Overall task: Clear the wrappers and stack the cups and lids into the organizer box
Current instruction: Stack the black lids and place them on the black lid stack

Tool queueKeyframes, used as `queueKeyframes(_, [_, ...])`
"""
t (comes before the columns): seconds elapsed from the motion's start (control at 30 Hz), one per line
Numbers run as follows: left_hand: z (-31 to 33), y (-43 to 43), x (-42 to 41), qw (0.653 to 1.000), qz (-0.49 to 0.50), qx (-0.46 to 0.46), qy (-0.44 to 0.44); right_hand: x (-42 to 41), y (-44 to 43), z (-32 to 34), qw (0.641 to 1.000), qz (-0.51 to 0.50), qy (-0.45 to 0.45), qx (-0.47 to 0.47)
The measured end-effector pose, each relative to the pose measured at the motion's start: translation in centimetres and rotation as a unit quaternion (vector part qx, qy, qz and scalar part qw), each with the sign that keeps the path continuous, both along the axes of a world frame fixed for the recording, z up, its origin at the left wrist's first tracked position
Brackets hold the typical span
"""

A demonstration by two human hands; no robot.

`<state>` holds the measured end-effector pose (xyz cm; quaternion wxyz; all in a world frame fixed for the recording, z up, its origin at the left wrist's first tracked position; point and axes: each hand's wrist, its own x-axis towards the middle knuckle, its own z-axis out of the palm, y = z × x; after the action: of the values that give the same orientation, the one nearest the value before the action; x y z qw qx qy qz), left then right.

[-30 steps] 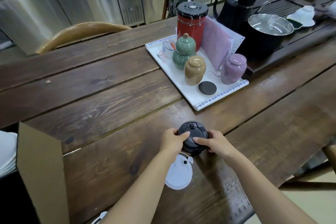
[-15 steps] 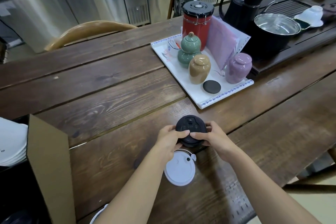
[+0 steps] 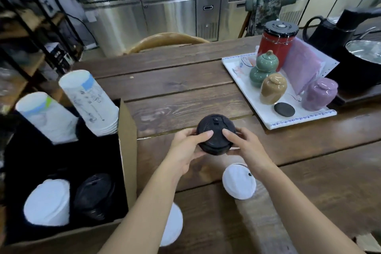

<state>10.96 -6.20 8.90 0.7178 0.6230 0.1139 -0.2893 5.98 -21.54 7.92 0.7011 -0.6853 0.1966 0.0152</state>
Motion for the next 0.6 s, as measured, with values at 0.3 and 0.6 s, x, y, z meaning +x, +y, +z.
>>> queueKeyframes(0.3, [6.0,11.0,-4.1,0.988,0.099,0.034,-0.11,0.5,9.8,4.2,0.993,0.102,-0.063,0.017])
queueKeyframes(0.6, [7.8,18.7,-7.2,0.952,0.244,0.128,-0.135,2.4,17.4,6.1,0.961,0.274,-0.039,-0.01])
